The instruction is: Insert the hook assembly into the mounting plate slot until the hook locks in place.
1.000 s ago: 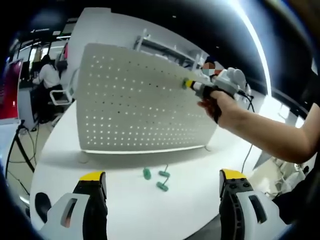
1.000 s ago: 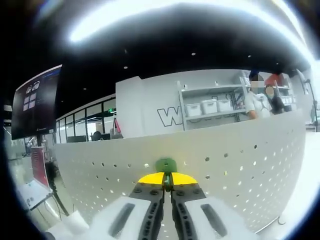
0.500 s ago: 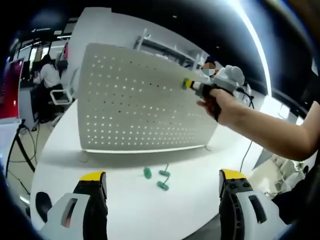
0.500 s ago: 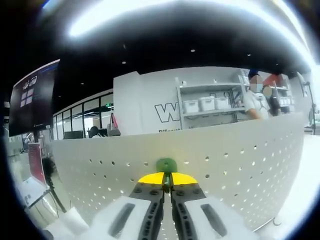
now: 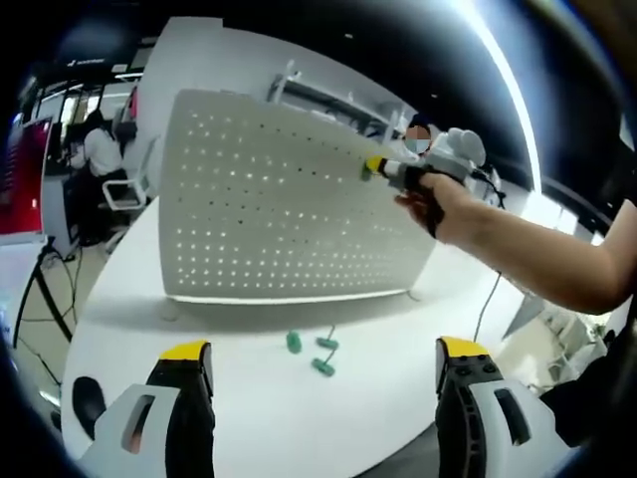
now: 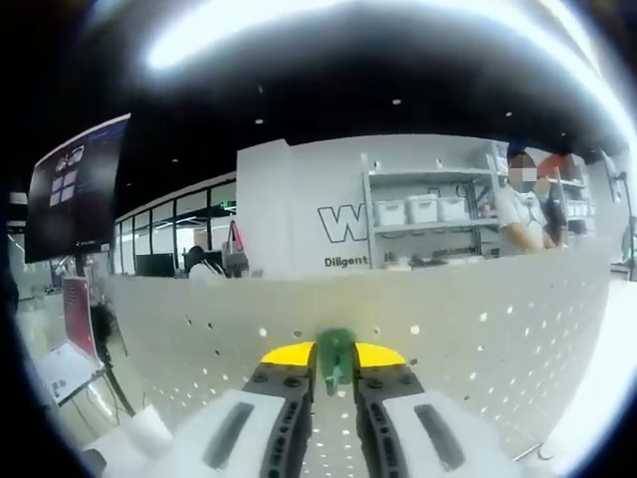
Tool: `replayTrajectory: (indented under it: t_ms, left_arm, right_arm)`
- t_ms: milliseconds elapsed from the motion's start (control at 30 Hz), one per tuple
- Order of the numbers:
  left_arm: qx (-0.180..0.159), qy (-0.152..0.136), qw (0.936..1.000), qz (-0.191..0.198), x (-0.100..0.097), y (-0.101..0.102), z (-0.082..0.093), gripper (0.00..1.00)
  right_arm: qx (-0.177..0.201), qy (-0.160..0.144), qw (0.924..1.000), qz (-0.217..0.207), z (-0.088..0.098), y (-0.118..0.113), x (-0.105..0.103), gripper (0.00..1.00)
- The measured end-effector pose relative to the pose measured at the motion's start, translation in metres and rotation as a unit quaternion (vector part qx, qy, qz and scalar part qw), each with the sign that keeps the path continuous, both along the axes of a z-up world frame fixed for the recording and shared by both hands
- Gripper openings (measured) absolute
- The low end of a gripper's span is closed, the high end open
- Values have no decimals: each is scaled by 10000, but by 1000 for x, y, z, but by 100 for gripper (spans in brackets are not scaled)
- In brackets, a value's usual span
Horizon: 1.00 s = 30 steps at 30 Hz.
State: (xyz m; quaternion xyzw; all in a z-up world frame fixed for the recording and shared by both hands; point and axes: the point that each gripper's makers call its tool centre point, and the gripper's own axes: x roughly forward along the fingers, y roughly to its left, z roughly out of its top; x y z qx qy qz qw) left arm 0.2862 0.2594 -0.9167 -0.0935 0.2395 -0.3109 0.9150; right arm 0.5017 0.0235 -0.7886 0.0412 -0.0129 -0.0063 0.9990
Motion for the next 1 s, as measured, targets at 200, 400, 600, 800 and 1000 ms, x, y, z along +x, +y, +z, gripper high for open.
replayTrajectory:
  t_ms: [200,400,600,800,1000]
  left_arm:
    - [34,-97,9999,32,-4,2,4,94]
    - [133,-11,9999,1,-14,1,-4,94]
    - [191,10,9998,-39,-22,-2,-7,93]
    - [316,67,9994,-146,-29,-5,-12,93]
    - [346,188,9989,-239,-35,-8,-19,94]
  right_arm:
    - [125,-365,9992,84,33,-6,-18,15]
    - [-61,-148,9996,219,19,-18,-34,17]
    - [-171,149,9992,334,-12,-31,-61,18]
    - [-85,730,9963,441,-65,-41,-94,18]
    - [-138,1091,9919,635,-99,-42,-124,18]
